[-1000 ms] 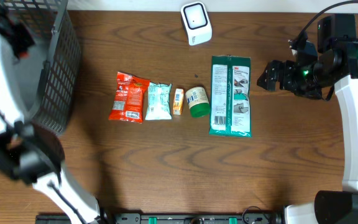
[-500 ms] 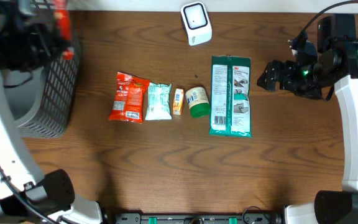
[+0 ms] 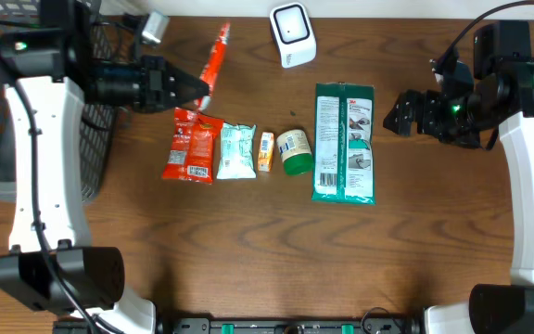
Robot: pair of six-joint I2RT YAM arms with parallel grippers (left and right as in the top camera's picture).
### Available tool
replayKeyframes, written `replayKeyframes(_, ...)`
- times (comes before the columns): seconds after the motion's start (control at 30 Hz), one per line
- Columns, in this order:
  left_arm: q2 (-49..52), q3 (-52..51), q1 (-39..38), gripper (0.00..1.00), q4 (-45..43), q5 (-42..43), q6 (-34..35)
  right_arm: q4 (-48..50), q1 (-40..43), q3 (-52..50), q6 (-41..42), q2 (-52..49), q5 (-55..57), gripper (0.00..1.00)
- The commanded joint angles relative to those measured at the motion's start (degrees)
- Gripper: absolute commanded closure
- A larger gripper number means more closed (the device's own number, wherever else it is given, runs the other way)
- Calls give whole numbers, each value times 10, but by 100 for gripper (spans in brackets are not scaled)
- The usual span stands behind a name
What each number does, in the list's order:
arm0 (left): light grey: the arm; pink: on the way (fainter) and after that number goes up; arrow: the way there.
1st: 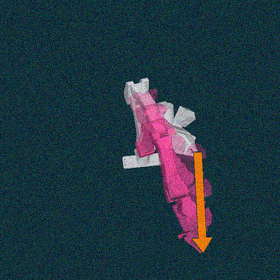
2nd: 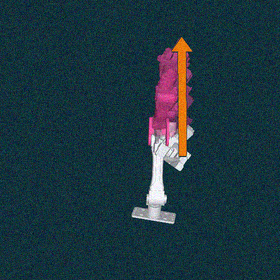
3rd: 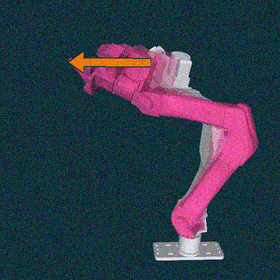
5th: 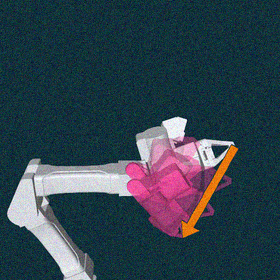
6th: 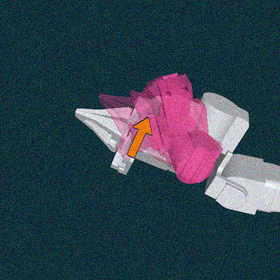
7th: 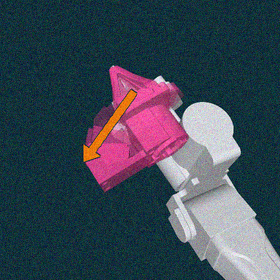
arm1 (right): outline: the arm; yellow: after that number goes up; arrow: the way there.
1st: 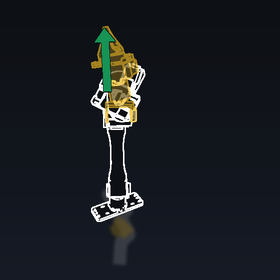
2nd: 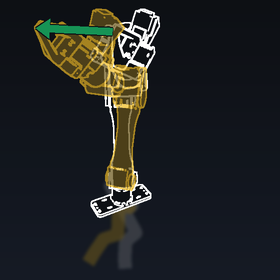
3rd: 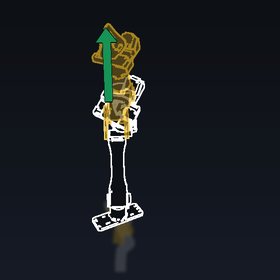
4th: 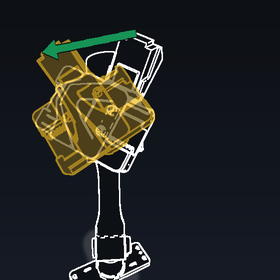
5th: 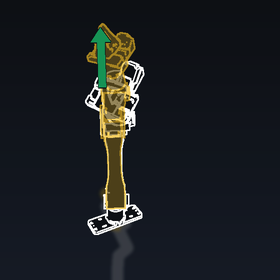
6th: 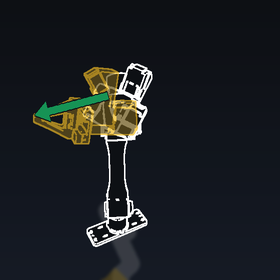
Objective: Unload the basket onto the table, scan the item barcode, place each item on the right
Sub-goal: 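Lift the Nescafe stick out and raise it above the table center, then close the right gripper on the stick and open the left gripper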
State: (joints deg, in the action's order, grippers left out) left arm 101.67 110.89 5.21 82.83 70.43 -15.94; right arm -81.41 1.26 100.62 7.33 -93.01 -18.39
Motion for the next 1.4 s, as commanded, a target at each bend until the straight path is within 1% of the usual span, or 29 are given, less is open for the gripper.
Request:
replayKeyframes(0.0, 14, -24, -17, 93, -3, 78, -21, 0, -2, -2, -6, -4, 1, 1)
replayKeyframes(0.1, 14, -42, -29, 93, -7, 91, -21, 7, -2, -2, -5, -4, 1, 1)
replayKeyframes(0.23, 14, -48, -41, 93, -9, 91, -21, 82, -2, -2, 12, -4, 0, 1)
replayKeyframes(0.37, 14, -48, -44, 93, -9, 117, -21, 98, -2, -2, 14, -4, -9, 1)
replayKeyframes(0.43, 14, -48, -44, 93, -15, 143, -21, 109, -2, -2, 13, -3, -50, 1)
replayKeyframes(0.5, 14, -48, -45, 93, -23, 163, -21, 119, -3, -2, 8, -3, -146, 1)
replayKeyframes(0.53, 14, -48, -45, 93, -25, 164, -21, 128, -5, -2, -7, -3, -203, 6)
replayKeyframes(0.6, 14, -48, -45, 93, -26, 164, -21, 155, -14, -2, -44, -3, -340, 24)
replayKeyframes(0.63, 14, -48, -45, 93, -26, 164, -21, 168, -18, -2, -45, -3, -391, 30)
replayKeyframes(0.67, 14, -48, -45, 93, -26, 164, -21, 185, -24, -2, -45, -3, -440, 35)
replayKeyframes(0.73, 14, -48, -47, 93, -26, 169, -21, 219, -44, -2, -44, -3, -487, 36)
replayKeyframes(0.83, 14, -48, -54, 93, -26, 180, -23, 260, -83, -2, -29, -3, -492, 36)
replayKeyframes(0.97, 14, -48, -63, 93, -28, 181, -24, 329, -139, -2, 13, -7, -488, 35)
replayKeyframes(1.07, 14, -48, -63, 93, -32, 197, -24, 373, -175, -2, 62, -9, -445, 35)
replayKeyframes(1.23, 14, -48, -63, 93, -37, 197, -24, 421, -216, -2, 96, -9, -387, 36)
replayKeyframes(1.37, 14, -48, -63, 93, -37, 197, -24, 427, -237, -3, 116, -9, -328, 36)
